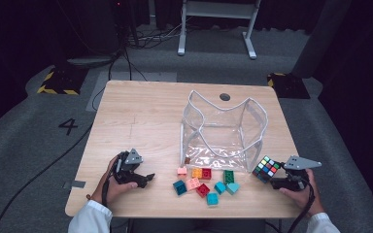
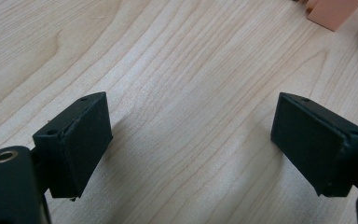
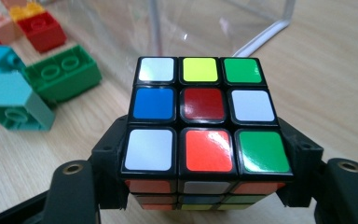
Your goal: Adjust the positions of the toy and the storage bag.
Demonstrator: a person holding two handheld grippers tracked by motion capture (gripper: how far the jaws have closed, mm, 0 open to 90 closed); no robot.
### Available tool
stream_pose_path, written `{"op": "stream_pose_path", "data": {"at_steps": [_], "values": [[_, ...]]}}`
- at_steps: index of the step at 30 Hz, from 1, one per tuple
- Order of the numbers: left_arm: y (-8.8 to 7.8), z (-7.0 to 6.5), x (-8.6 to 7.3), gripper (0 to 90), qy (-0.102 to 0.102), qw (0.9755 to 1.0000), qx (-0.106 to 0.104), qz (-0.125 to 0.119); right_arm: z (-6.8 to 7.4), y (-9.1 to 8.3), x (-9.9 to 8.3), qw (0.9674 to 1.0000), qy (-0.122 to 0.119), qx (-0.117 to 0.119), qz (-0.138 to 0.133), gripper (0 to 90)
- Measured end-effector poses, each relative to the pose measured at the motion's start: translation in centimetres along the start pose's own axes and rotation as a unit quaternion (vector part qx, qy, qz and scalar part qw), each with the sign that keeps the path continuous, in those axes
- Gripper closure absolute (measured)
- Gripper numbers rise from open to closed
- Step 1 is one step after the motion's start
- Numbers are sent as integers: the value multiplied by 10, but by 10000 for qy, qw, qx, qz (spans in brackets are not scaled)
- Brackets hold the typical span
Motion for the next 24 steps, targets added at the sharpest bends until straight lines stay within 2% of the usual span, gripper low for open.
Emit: {"op": "stream_pose_path", "data": {"at_steps": [3, 4, 7, 8, 11, 12, 13, 14, 15, 16, 17, 18, 19, 21, 22, 23, 24], "values": [[0, 0, 0, 124, 4, 10000, 0, 3, -4, -8, 10, 9999, 94, 7, -143, 336], [0, 0, 0, 123, 5, 10000, -2, -1, -8, -14, 21, 9993, 136, -36, -355, 336], [1, 0, 0, 122, 13, 10000, -14, -22, -12, -19, 28, 9989, 159, -43, -440, 336], [1, -1, 0, 121, -24, 10000, -36, -16, -18, -26, 39, 9984, 167, -155, -521, 336], [1, -1, 0, 118, -37, 10000, -89, 0, -22, -32, 49, 9979, 149, -176, -610, 336], [1, -1, 0, 113, -51, 10000, -76, 26, -27, -39, 62, 9971, 69, -234, -716, 336], [1, -1, 0, 112, -51, 10000, -76, 26, -27, -39, 62, 9971, 69, -234, -716, 336], [1, -1, 0, 112, -52, 10000, -78, 28, -31, -46, 77, 9962, -22, -268, -830, 336], [1, -1, 0, 112, -52, 10000, -78, 28, -31, -46, 77, 9962, -22, -268, -830, 336], [1, -1, 0, 112, -50, 10000, -77, 28, -35, -53, 91, 9951, -24, -302, -943, 336], [1, -1, 0, 112, -49, 10000, -75, 32, -35, -53, 91, 9951, -24, -302, -943, 336], [1, -1, 0, 112, -51, 10000, -77, 27, -40, -59, 105, 9937, -49, -351, -1063, 336], [1, -1, 0, 112, -51, 10000, -77, 27, -40, -59, 105, 9937, -49, -351, -1063, 336], [1, -1, 0, 112, -52, 10000, -78, 26, -43, -63, 117, 9931, -60, -328, -1127, 336], [1, -1, 0, 112, -51, 10000, -78, 27, -45, -65, 126, 9925, -110, -371, -1161, 336], [1, -1, 0, 112, -51, 10000, -78, 27, -45, -65, 126, 9925, -110, -371, -1161, 336], [1, -1, 0, 112, -53, 10000, -79, 28, -48, -66, 136, 9920, -112, -457, -1168, 336]]}}
Point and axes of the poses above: each handheld gripper's, and its own axes: y roughly forward along the jaws, x roughly out of its top, z roughly to its left, the point moved 9 cm from there along y, roughly forward along the jaws, and after that the axes turned 5 degrees about y, right-handed, at the moved point
